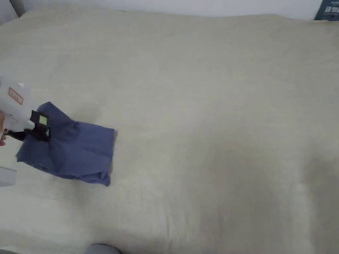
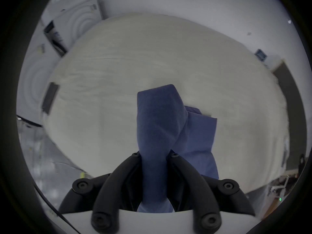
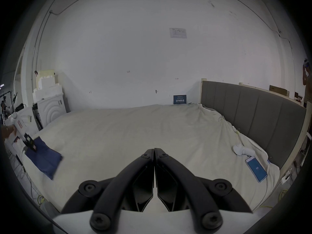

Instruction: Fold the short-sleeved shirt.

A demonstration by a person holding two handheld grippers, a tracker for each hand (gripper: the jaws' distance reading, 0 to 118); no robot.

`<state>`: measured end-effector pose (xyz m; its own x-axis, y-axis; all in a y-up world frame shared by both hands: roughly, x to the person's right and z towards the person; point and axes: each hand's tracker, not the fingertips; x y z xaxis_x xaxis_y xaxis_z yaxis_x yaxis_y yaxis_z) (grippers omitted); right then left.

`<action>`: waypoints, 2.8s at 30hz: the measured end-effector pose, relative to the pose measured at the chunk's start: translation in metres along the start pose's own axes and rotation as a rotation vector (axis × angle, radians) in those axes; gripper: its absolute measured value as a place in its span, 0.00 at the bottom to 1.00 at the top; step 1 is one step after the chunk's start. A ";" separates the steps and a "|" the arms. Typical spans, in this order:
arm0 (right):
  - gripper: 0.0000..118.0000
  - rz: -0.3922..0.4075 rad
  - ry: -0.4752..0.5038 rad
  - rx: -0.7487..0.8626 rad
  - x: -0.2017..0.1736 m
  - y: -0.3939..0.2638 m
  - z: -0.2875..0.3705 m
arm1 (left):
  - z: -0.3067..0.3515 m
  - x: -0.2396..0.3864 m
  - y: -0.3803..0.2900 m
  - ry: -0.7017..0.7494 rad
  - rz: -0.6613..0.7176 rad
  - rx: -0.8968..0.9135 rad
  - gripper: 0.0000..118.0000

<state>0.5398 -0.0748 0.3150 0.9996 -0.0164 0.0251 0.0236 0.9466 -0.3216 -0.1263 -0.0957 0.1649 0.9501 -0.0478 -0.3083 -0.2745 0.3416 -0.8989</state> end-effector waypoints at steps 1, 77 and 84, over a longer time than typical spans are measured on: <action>0.00 0.007 -0.010 -0.005 -0.003 0.000 -0.001 | -0.003 -0.013 0.005 0.026 0.011 0.006 0.15; 0.04 -0.009 0.028 0.101 0.023 -0.022 0.027 | 0.092 0.308 -0.244 -0.254 -0.184 1.002 0.36; 0.84 -0.013 0.033 0.102 0.021 -0.020 0.029 | 0.093 0.307 -0.245 -0.246 -0.184 1.012 0.89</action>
<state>0.5601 -0.0852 0.3496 0.9993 -0.0379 -0.0029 0.0363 0.9741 -0.2231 0.2463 -0.1072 0.3196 0.9995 -0.0261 -0.0202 0.0213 0.9771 -0.2119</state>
